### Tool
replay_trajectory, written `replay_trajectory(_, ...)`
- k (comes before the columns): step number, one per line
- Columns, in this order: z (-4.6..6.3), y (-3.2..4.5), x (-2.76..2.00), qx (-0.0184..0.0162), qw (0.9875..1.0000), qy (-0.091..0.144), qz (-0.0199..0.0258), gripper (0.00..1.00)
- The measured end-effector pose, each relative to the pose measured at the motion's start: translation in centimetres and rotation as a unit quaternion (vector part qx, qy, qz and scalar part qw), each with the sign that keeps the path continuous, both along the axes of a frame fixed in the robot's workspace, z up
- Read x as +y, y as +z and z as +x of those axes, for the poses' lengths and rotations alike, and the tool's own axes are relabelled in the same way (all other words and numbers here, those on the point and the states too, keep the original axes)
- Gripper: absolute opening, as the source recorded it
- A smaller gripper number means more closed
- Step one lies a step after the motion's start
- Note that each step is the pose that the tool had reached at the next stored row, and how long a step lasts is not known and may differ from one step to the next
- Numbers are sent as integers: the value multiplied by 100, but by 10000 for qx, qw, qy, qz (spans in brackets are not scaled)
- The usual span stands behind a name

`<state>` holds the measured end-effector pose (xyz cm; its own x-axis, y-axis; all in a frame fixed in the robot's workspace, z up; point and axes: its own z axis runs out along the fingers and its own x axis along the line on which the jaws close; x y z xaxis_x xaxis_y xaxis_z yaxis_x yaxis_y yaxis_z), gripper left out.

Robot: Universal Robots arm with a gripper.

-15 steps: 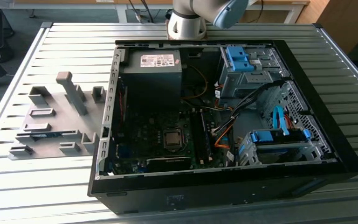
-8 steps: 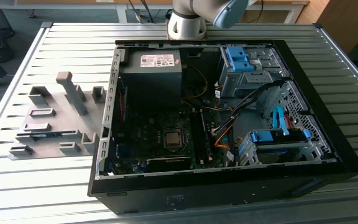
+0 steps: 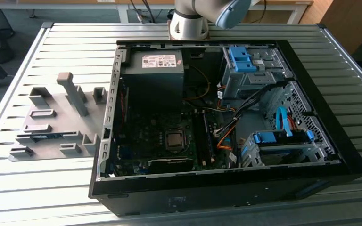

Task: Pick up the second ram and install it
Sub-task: 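Pick up the second ram and move it above second insertion slot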

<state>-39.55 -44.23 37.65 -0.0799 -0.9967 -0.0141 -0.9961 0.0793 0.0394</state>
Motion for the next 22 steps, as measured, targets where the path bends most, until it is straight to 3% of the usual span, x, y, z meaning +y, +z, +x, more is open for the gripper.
replay_trajectory(10,0,-1,0,0,9987,517,0,11)
replay_trajectory(17,0,-1,-1,0,9986,529,0,11)
replay_trajectory(22,-2,-5,-3,-1,9971,757,0,11)
